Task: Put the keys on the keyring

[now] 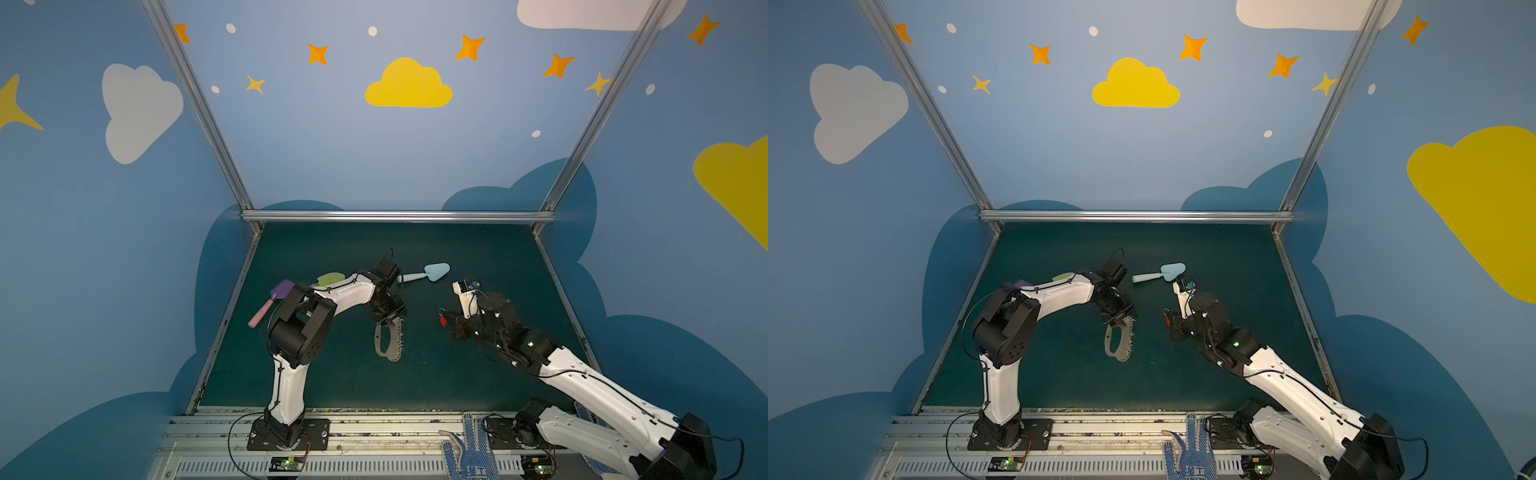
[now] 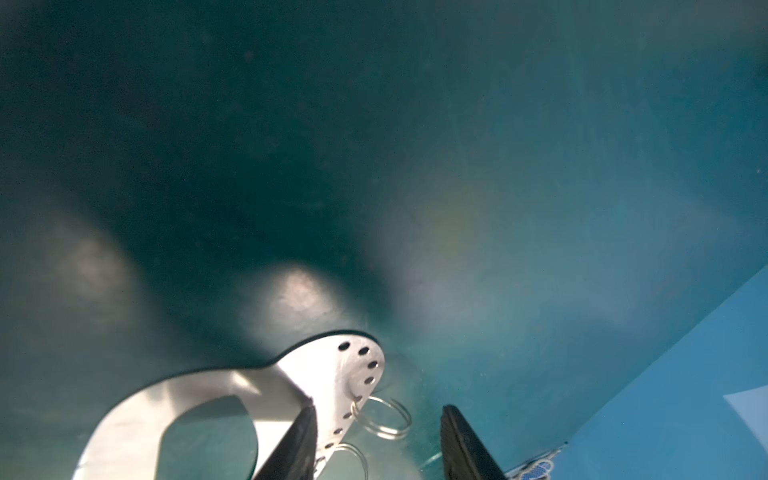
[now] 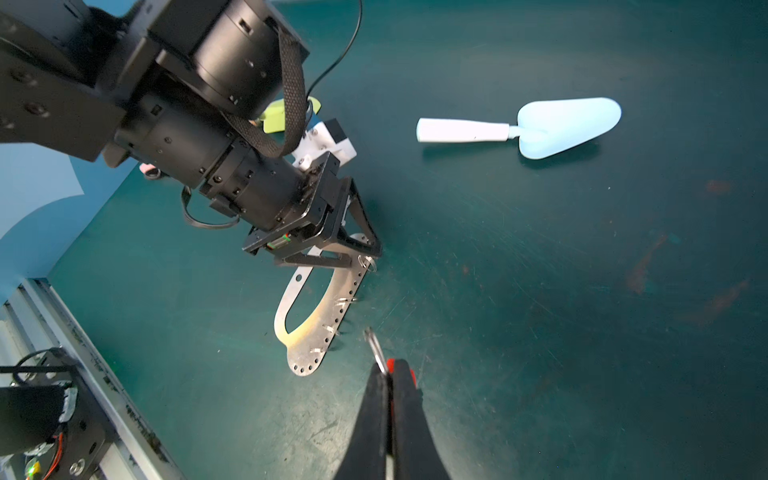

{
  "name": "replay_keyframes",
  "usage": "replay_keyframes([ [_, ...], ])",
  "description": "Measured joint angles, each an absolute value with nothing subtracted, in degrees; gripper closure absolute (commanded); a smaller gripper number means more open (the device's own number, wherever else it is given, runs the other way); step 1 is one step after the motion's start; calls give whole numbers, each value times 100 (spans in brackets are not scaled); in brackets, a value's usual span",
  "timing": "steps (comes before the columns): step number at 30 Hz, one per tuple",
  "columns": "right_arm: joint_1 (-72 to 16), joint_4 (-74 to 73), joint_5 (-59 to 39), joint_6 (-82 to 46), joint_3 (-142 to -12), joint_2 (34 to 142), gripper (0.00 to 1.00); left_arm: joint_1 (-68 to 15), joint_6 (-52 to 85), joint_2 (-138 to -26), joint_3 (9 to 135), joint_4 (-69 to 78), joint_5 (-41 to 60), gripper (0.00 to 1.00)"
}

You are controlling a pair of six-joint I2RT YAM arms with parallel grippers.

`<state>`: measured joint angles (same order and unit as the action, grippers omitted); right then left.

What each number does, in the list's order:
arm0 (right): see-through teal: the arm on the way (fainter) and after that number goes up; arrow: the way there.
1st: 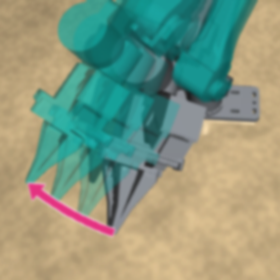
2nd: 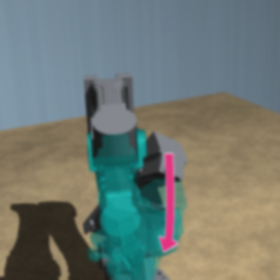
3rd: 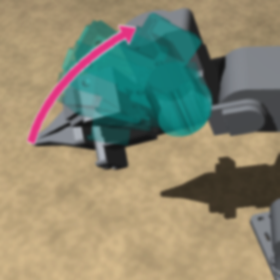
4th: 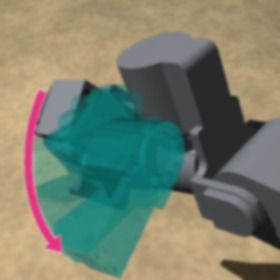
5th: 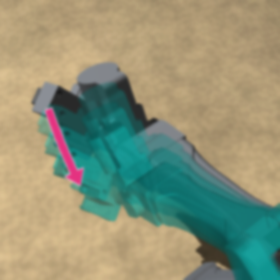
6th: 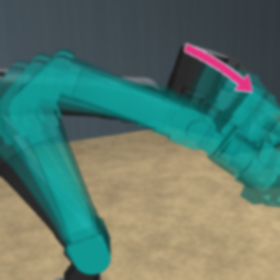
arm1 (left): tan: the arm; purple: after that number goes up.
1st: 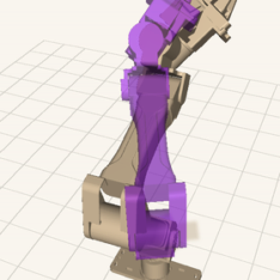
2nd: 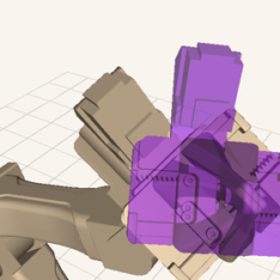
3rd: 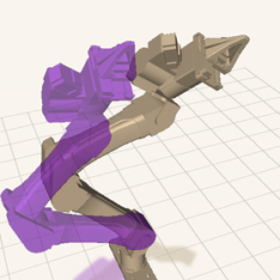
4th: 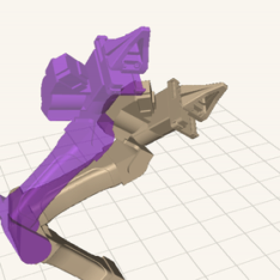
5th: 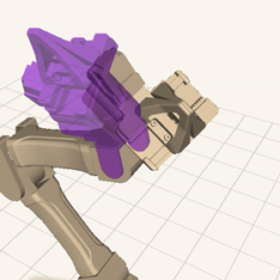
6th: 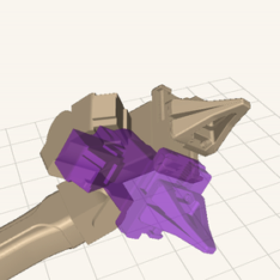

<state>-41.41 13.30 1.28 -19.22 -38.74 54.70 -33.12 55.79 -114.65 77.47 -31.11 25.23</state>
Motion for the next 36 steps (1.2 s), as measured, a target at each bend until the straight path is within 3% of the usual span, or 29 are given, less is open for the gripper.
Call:
replay_keyframes([
  [3, -4141, 1330, 165, -1922, -3750, 5406, 100, -3299, 5695, -11533, 7749, -3114, 2580, 67],
  [6, -4141, 1358, 222, -1922, -3706, 5389, 100, -3288, 5778, -11607, 7780, -3111, 2692, 86],
  [11, -4143, 1358, 296, -1925, -3686, 5282, 100, -3284, 5835, -11646, 7780, -3116, 2773, 93],
  [25, -4244, 1068, 117, -1876, -3538, 5459, 100, -3273, 5787, -11638, 7826, -3159, 2799, 96],
  [36, -4276, 471, -351, -1949, -3642, 6591, 100, -3251, 5795, -10991, 7797, -2803, 2974, 96],
])
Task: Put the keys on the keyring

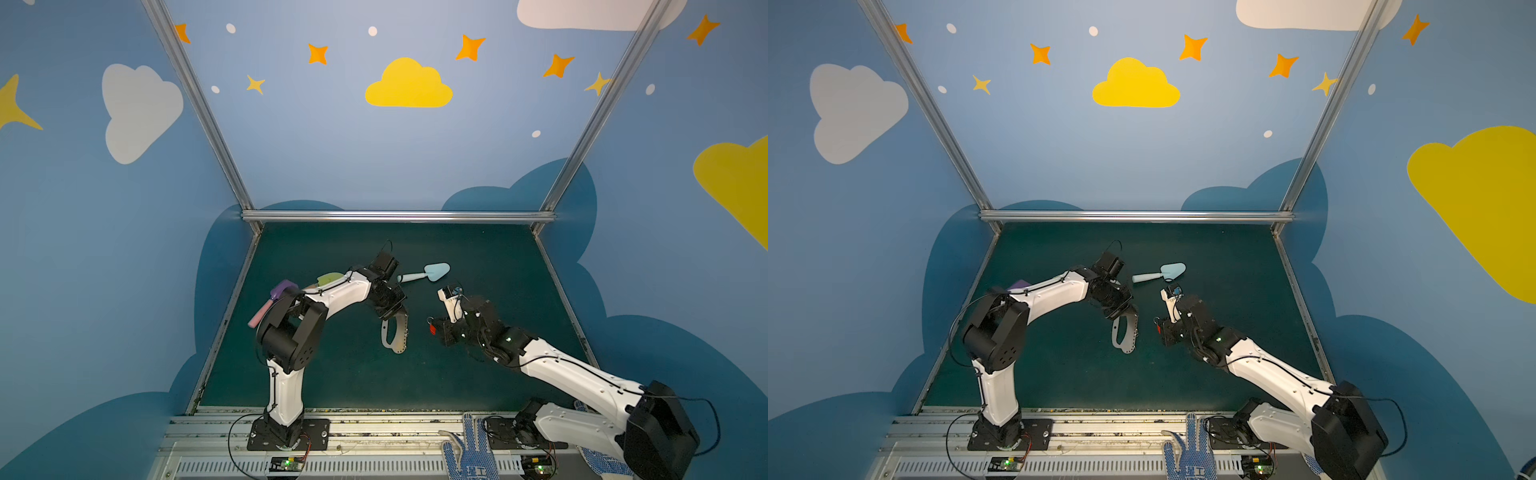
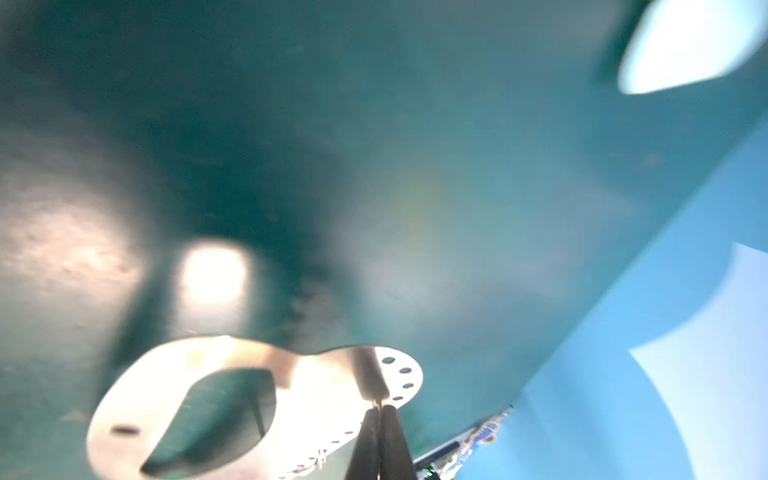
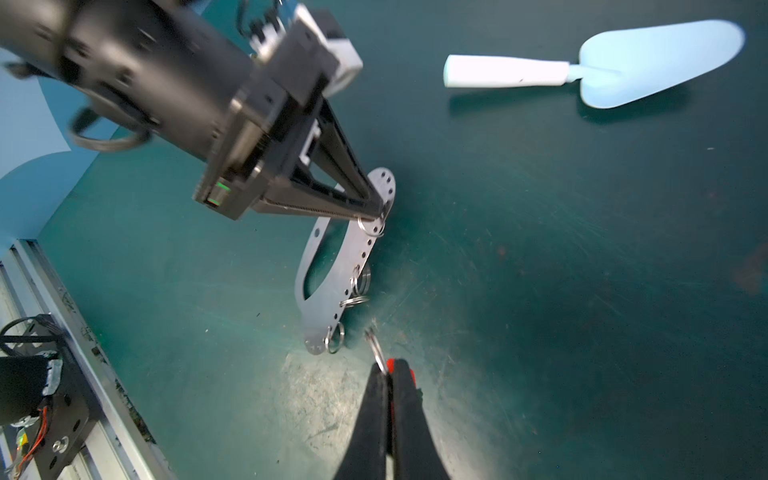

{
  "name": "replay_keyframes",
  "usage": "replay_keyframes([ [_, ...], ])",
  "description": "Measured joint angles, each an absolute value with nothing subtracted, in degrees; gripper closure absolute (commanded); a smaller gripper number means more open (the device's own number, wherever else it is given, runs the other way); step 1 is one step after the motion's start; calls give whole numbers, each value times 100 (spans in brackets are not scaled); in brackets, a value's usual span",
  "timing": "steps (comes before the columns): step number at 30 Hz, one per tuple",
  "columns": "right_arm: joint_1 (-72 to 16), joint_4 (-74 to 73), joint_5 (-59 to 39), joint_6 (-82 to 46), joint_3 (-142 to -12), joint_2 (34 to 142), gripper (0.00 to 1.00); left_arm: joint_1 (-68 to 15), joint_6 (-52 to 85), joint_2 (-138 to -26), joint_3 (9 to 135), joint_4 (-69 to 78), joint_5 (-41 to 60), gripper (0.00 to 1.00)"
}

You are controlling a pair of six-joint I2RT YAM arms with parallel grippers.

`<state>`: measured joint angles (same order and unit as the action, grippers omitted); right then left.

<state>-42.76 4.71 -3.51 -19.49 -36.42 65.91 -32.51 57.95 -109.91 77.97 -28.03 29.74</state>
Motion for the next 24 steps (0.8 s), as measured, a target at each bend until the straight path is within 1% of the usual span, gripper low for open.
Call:
replay_keyframes([
  [5, -4309, 137, -362, -2012, -3642, 6941, 100, -3240, 5835, -10746, 7662, -2502, 3057, 96],
  [9, -4504, -64, -128, -1900, -3854, 7227, 100, -3234, 5878, -10602, 7402, -2185, 3140, 96],
  [17, -5162, -563, 932, -1409, -4128, 7553, 100, -3225, 5911, -10519, 7135, -1741, 3229, 96],
  [24, -5402, -720, 1675, -1129, -4128, 7623, 100, -3214, 5924, -10436, 7089, -1533, 3236, 96],
])
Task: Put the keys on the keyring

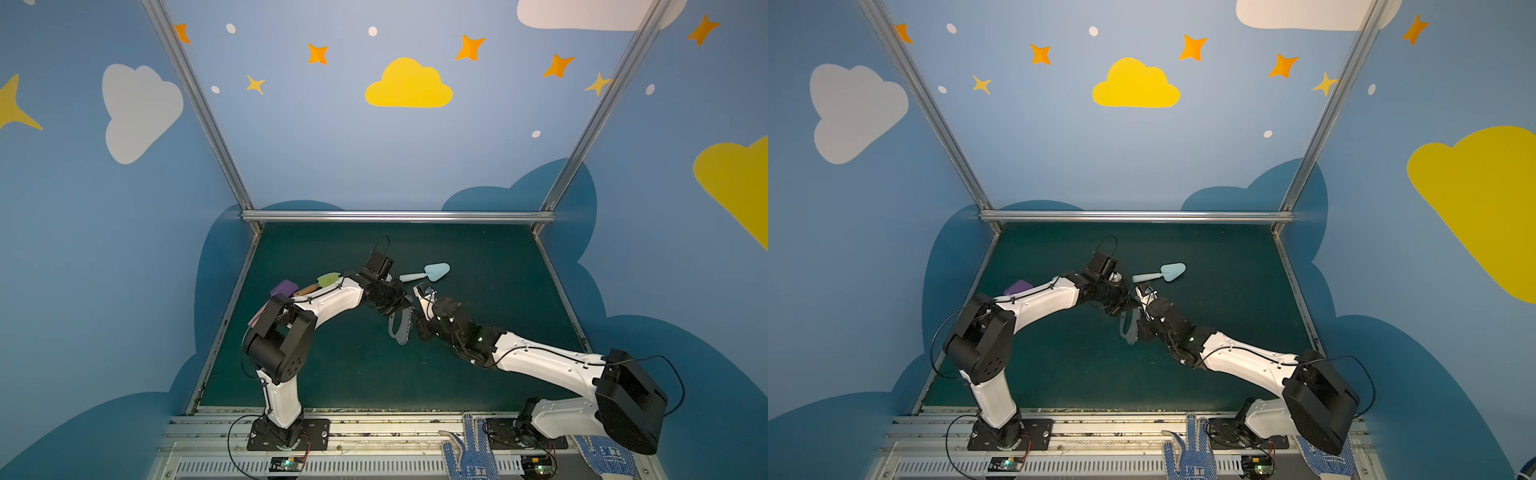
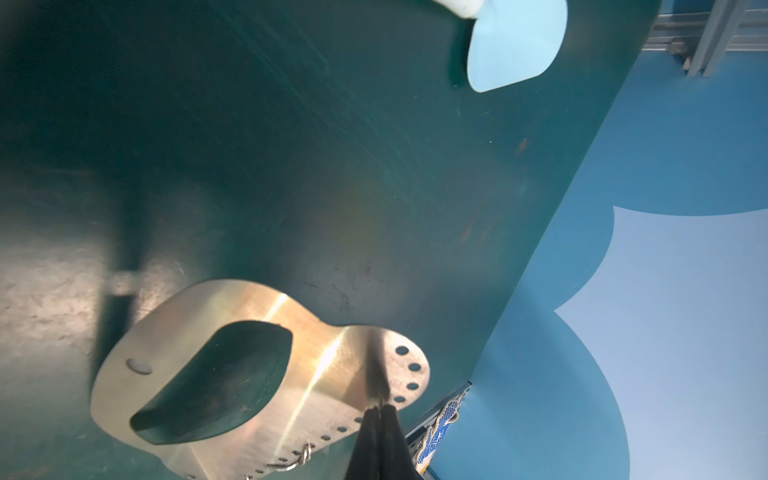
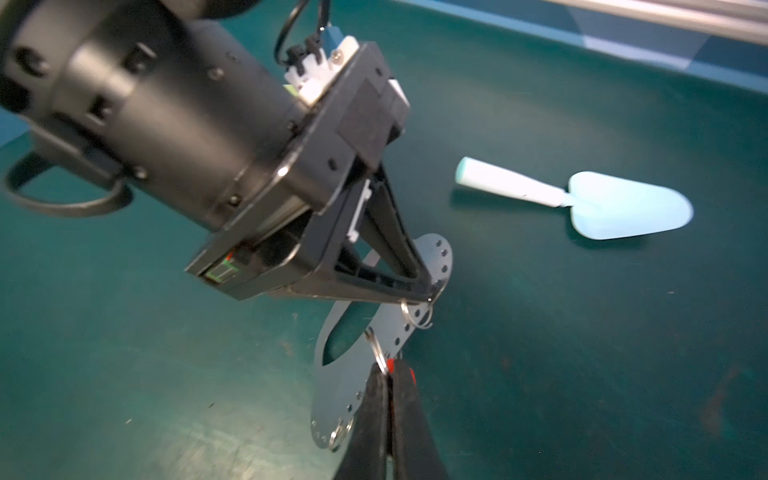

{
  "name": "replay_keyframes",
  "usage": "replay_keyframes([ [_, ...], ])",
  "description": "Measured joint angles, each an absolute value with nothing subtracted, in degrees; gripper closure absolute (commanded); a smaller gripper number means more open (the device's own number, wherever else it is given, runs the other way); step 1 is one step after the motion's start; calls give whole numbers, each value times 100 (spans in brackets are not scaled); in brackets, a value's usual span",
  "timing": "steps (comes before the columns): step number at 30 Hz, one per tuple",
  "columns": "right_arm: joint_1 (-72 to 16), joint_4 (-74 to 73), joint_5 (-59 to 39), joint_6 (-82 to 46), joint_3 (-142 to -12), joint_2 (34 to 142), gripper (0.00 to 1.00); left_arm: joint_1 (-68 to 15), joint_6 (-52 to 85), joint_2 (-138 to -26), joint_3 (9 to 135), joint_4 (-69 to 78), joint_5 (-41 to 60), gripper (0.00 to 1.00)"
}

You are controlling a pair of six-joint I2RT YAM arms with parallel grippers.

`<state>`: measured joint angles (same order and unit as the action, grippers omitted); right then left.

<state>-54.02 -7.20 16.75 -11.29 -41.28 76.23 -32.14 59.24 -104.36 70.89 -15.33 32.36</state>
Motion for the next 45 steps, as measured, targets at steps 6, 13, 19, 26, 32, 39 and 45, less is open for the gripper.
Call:
replay_keyframes([
  [6, -5400, -823, 1806, -1280, -4123, 7653, 100, -3194, 5931, -10359, 7048, -1476, 3247, 96],
  [13, -4416, -1070, -51, -2047, -3723, 7102, 100, -3162, 5940, -10278, 6945, -1369, 3247, 96],
  [19, -3433, -1380, -2569, -2714, -3404, 6418, 100, -3098, 5940, -10245, 6871, -1282, 3251, 96],
  [26, -2891, -1973, -5103, -3494, -3562, 6202, 100, -3085, 5940, -10241, 6871, -1262, 3251, 96],
  [32, -2790, -2340, -6213, -3868, -3920, 6302, 100, -3085, 5940, -10210, 6860, -1253, 3260, 96],
  [39, -2783, -1970, -6241, -3594, -3999, 6379, 100, -3085, 5913, -10121, 6827, -1256, 3267, 96],
  [45, -2908, -585, -4497, -2646, -4180, 6399, 100, -3079, 5896, -10101, 6827, -1247, 3249, 96],
])
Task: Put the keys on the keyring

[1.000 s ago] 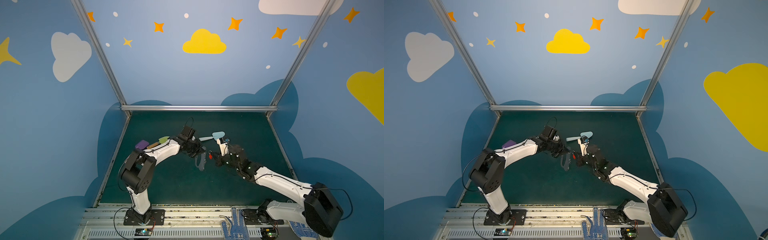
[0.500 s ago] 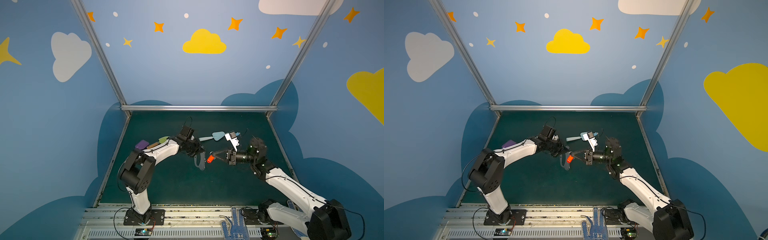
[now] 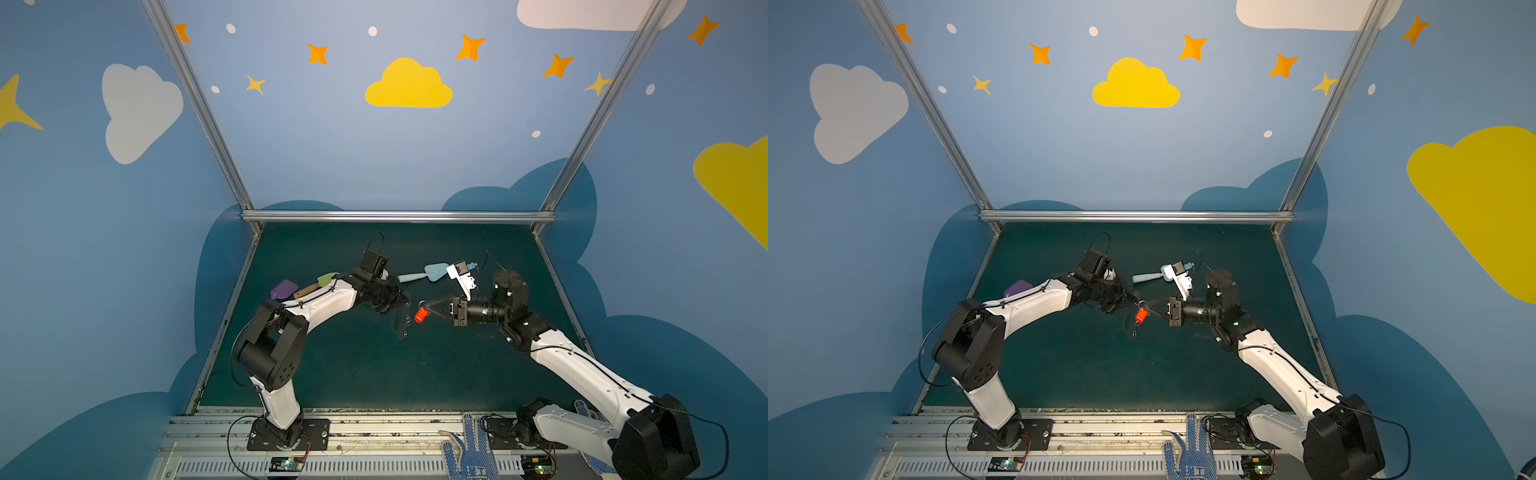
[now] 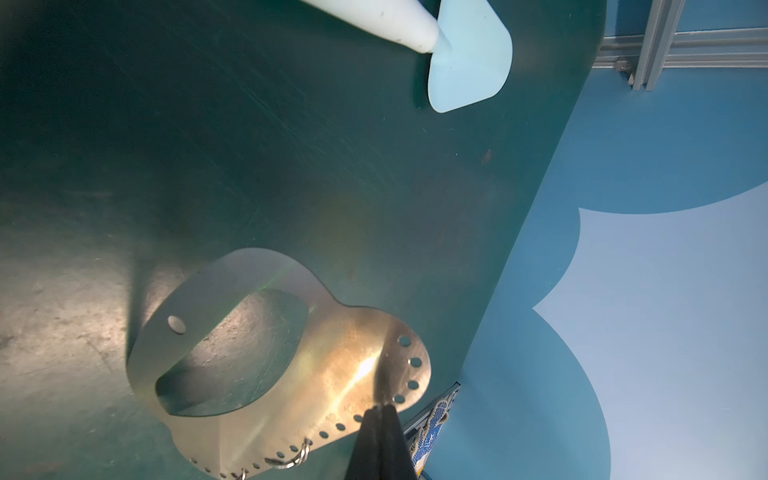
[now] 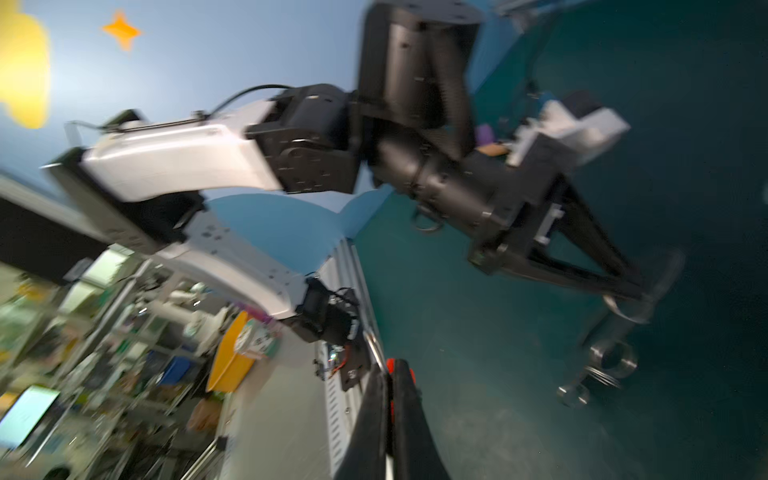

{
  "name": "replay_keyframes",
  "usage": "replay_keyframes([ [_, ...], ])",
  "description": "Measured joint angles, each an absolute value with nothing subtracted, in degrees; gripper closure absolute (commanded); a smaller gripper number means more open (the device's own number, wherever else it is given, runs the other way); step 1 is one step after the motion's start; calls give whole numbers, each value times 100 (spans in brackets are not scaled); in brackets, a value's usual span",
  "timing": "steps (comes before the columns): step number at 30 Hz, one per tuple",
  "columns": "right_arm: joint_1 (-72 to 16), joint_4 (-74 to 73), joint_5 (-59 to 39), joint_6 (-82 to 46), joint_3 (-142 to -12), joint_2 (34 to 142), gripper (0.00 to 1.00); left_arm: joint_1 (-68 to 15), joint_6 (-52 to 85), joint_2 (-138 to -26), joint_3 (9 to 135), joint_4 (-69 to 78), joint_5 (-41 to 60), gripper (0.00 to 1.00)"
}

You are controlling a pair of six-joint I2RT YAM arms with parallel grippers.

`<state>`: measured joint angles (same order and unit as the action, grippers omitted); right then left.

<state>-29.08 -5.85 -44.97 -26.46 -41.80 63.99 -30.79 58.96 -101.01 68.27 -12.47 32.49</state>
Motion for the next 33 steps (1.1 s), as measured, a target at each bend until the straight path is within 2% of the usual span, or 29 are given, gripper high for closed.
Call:
replay_keyframes([
  [7, -3745, 388, -1485, -2130, -4421, 6917, 100, -3076, 5970, -10101, 6696, -980, 3240, 96],
  [13, -4193, 493, -183, -2145, -4613, 7723, 100, -3076, 6036, -10101, 6670, -858, 3201, 96],
  [21, -4274, 414, 596, -2252, -4770, 8106, 100, -3074, 6075, -10092, 6635, -779, 3159, 96],
  [33, -4418, 110, 569, -2357, -4886, 8219, 100, -3076, 6156, -10090, 6576, -642, 3135, 96],
])
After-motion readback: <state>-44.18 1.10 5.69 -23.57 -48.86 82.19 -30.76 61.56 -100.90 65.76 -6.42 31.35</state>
